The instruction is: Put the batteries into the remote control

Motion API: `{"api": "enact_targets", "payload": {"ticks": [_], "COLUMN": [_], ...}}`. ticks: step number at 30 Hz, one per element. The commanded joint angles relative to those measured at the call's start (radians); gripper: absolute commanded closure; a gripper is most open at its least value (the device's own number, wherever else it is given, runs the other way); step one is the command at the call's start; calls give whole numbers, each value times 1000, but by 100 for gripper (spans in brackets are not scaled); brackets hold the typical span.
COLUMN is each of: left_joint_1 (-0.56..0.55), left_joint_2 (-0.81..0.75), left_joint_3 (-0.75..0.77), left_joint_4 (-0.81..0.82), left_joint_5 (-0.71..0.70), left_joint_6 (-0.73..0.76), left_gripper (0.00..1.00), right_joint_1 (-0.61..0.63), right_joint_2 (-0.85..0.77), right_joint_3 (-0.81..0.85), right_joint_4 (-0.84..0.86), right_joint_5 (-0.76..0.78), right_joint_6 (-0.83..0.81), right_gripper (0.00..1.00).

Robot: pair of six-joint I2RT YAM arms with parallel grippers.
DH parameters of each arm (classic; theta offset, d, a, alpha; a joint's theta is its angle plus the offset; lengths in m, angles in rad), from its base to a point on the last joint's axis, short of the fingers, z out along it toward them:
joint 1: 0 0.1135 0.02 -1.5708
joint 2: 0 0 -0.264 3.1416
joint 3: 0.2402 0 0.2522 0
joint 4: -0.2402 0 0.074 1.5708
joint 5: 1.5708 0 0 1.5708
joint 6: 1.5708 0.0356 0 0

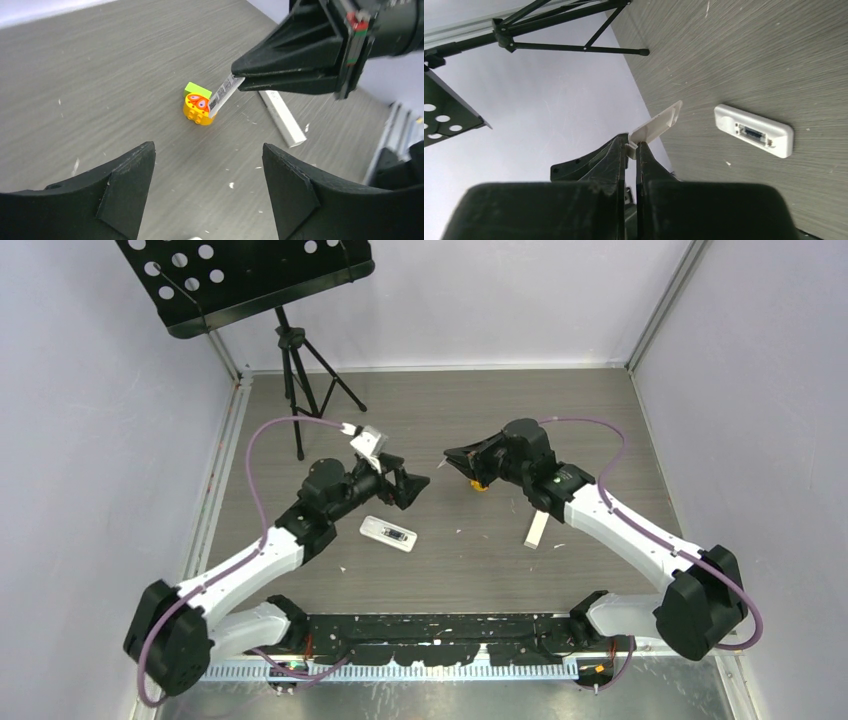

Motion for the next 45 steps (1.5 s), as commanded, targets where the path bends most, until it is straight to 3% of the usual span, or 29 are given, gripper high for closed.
{"api": "enact_targets", "payload": {"ticks": [1, 7, 11, 14, 18, 23, 27, 31, 35, 40, 45], "left_joint_1": [9, 156, 321, 369, 375, 375, 375, 375, 373, 373, 373], "left_joint_2": [-135, -171, -136, -85, 17, 131, 174, 167, 119, 32, -38], "left_joint_3": [-23, -37, -79, -85, -73, -93, -93, -105, -134, -170, -174], "left_joint_4": [-238, -578, -644, -672, -695, -608, -579, -557, -546, -576, -630], "left_joint_5": [-150, -144, -46, -33, -38, 5, 38, 96, 183, 197, 134], "left_joint_6": [-290, -467, -544, -551, -528, -518, -519, -529, -540, -528, -493], "left_gripper": [20, 19, 20, 20, 23, 30, 42, 59, 66, 67, 51], "right_joint_1": [-5, 4, 28, 42, 52, 61, 74, 107, 172, 242, 302], "right_joint_2": [-49, -44, -56, -59, -57, -52, -46, -30, -8, 38, 90], "right_joint_3": [-28, -61, -97, -110, -125, -136, -141, -152, -152, -152, -166], "right_joint_4": [24, 12, 20, 18, 21, 32, 37, 66, 104, 161, 236], "right_joint_5": [53, 12, 7, 5, 6, -3, -11, -18, 1, 4, -15], "right_joint_6": [-115, -235, -266, -273, -265, -266, -279, -295, -325, -338, -343], "right_gripper": [100, 100, 100, 100, 100, 100, 100, 100, 100, 100, 100]}}
